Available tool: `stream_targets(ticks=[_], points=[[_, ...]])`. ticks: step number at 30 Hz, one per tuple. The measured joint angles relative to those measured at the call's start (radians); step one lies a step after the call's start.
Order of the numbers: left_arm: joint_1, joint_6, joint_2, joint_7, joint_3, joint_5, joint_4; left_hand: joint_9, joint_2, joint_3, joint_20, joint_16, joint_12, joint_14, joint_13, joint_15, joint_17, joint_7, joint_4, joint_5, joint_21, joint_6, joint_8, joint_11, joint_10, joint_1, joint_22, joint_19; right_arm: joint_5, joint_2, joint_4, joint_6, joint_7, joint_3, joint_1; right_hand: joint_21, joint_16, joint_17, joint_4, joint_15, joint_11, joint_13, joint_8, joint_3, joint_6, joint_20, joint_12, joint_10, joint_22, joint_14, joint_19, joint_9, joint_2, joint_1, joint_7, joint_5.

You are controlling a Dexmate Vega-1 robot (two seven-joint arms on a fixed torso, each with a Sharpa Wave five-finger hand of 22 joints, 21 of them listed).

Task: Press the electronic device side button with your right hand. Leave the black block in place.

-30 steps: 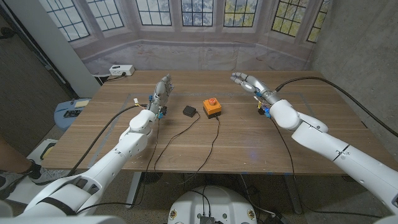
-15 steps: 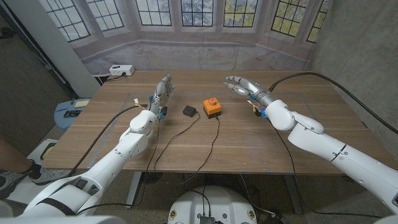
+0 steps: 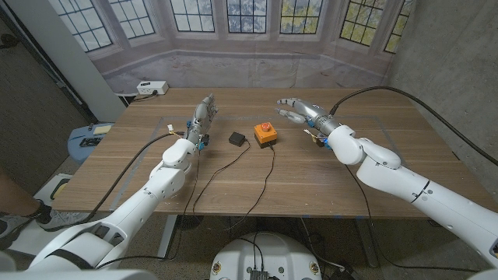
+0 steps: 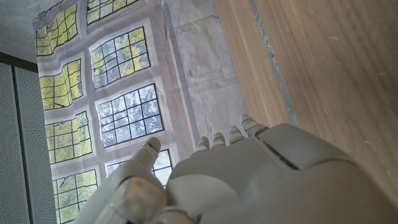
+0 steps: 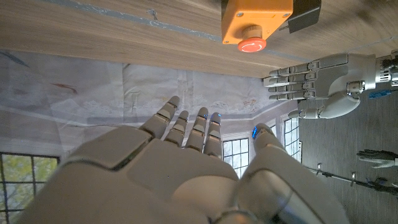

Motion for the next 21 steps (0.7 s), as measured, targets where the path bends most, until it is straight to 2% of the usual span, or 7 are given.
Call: stream_targets(ticks=[16,21], points=[[0.031,-0.006,0.007,0.019,-0.004,0.001,-0.037,0.000,0.000,0.000,0.000,0.000,0.000,0.005,0.000,0.005,0.000,0.000,0.000,0.000,0.000,0.000,0.000,0.000,0.000,0.000,0.000,0.000,-0.162,-0.004,-0.024,-0.030,0.072,-0.059,0.018,0.004,0.007,0.009,0.026,0.000,0.011,0.000,0.000,-0.026,0.021,-0.002,0.000,0.025,0.000,0.011,-0.009,0.000,-0.015,-0.058,0.000,0.000],[0.034,-0.006,0.008,0.020,-0.004,0.001,-0.042,0.000,0.000,0.000,0.000,0.000,0.000,0.005,0.000,0.005,0.000,0.000,0.000,0.000,0.000,0.000,0.000,0.000,0.000,0.000,0.000,0.000,-0.203,0.002,-0.027,-0.040,0.089,-0.070,0.018,0.004,0.007,0.009,0.034,0.000,0.002,0.000,0.000,-0.034,0.027,0.002,0.000,0.034,0.000,0.011,-0.012,0.004,-0.017,-0.074,-0.005,0.000]])
